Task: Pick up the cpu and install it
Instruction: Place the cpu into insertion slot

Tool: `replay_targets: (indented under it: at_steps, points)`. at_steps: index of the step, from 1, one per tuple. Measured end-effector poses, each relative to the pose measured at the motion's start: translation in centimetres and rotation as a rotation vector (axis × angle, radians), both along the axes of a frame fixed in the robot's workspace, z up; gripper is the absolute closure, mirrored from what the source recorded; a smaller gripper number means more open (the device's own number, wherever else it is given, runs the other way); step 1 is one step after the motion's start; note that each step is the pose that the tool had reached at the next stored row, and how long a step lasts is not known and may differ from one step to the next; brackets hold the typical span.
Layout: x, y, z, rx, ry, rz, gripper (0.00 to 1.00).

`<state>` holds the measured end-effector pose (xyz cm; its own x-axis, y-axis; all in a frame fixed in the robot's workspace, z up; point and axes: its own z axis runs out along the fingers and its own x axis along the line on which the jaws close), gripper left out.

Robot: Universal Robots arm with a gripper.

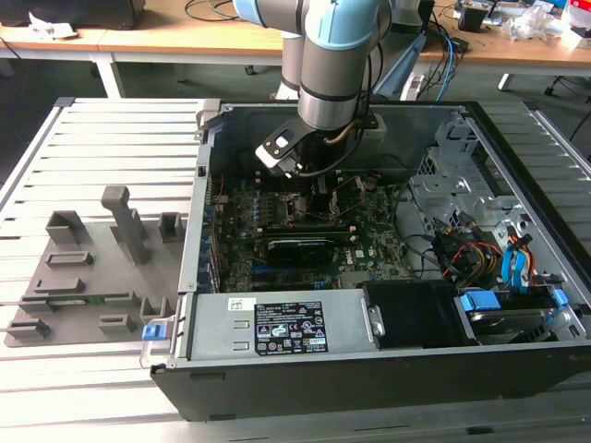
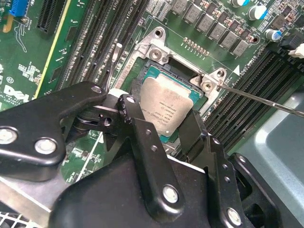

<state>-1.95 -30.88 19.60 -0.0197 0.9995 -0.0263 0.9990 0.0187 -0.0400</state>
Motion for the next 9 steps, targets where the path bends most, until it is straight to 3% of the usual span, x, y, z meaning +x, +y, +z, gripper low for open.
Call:
replay_targets:
  at_steps: [8, 9]
  points:
    - [0.0, 0.0, 0.0, 0.0001, 0.0, 0.0, 0.38]
    - [0.0, 0.0, 0.55, 0.0002, -0.0001, 0.0, 0.38]
